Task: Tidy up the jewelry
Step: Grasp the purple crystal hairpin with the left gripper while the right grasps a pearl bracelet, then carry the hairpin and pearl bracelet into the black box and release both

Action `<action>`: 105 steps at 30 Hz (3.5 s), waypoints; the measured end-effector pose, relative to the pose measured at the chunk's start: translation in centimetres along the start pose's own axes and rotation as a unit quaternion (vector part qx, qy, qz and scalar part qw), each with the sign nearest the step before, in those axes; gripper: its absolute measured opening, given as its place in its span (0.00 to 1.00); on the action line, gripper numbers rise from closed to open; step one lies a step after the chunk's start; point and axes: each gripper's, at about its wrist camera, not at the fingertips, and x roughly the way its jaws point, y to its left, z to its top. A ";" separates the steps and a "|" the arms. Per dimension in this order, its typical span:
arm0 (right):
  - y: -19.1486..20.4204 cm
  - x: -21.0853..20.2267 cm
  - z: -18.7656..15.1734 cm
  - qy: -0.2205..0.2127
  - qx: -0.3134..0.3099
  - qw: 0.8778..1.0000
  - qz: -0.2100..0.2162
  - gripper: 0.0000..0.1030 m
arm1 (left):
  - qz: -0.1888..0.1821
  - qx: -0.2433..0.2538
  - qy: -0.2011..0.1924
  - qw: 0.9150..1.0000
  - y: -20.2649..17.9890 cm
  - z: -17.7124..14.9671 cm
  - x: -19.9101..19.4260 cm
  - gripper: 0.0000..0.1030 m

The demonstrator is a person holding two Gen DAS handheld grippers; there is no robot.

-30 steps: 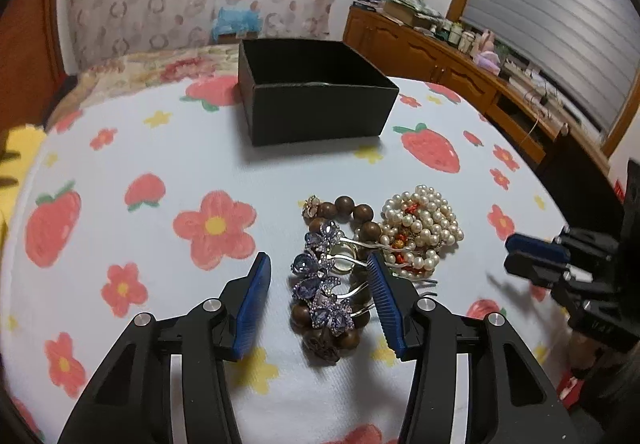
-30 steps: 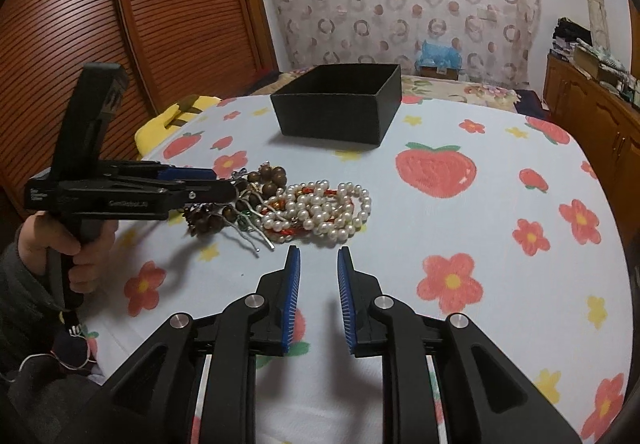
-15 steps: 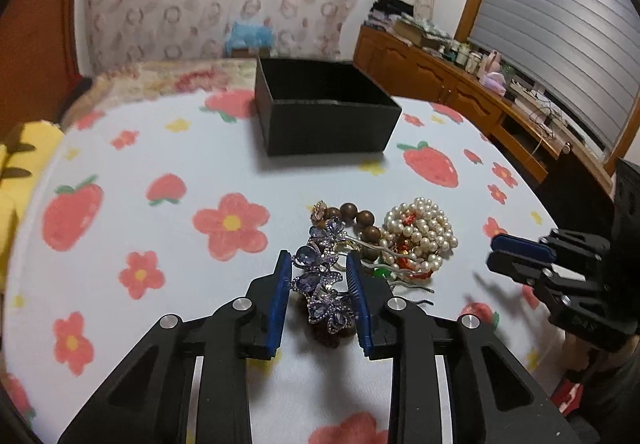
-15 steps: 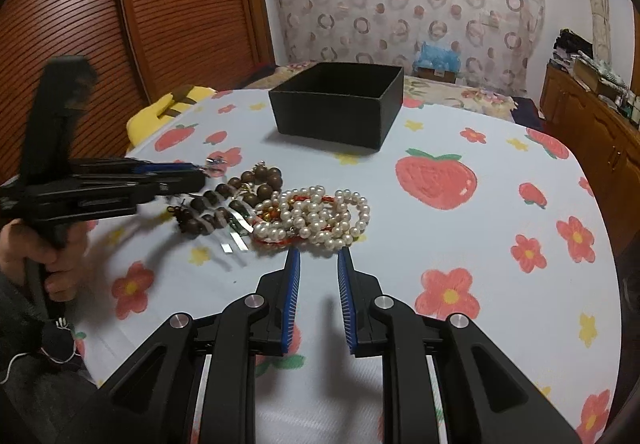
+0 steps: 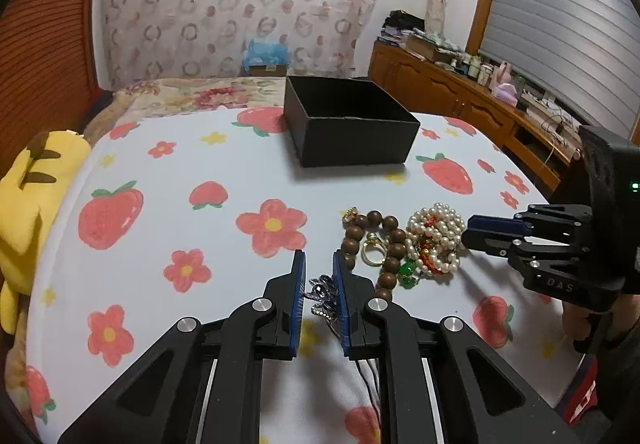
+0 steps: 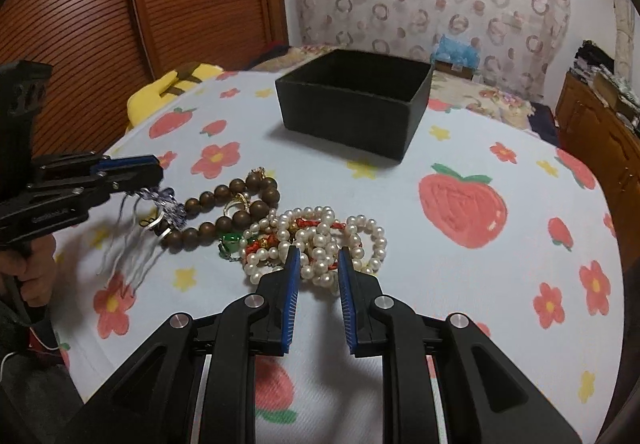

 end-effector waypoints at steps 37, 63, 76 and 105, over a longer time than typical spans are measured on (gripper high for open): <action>-0.6 -5.9 6.9 -0.082 -0.027 0.996 0.008 0.16 | -0.001 0.014 -0.061 0.998 -0.1 5.3 -2.9 0.07; -2.5 -5.3 15.5 -0.111 -0.038 0.993 -0.031 0.16 | -0.001 0.028 -0.074 0.997 -0.4 10.6 -1.0 0.07; -4.9 -4.9 16.0 -0.113 -0.024 0.993 -0.038 0.16 | -0.003 0.047 -0.061 0.997 -2.2 15.5 3.9 0.07; -6.3 -2.8 16.6 -0.122 -0.020 0.992 -0.004 0.17 | -0.012 0.025 -0.034 0.999 -1.0 18.6 9.7 0.07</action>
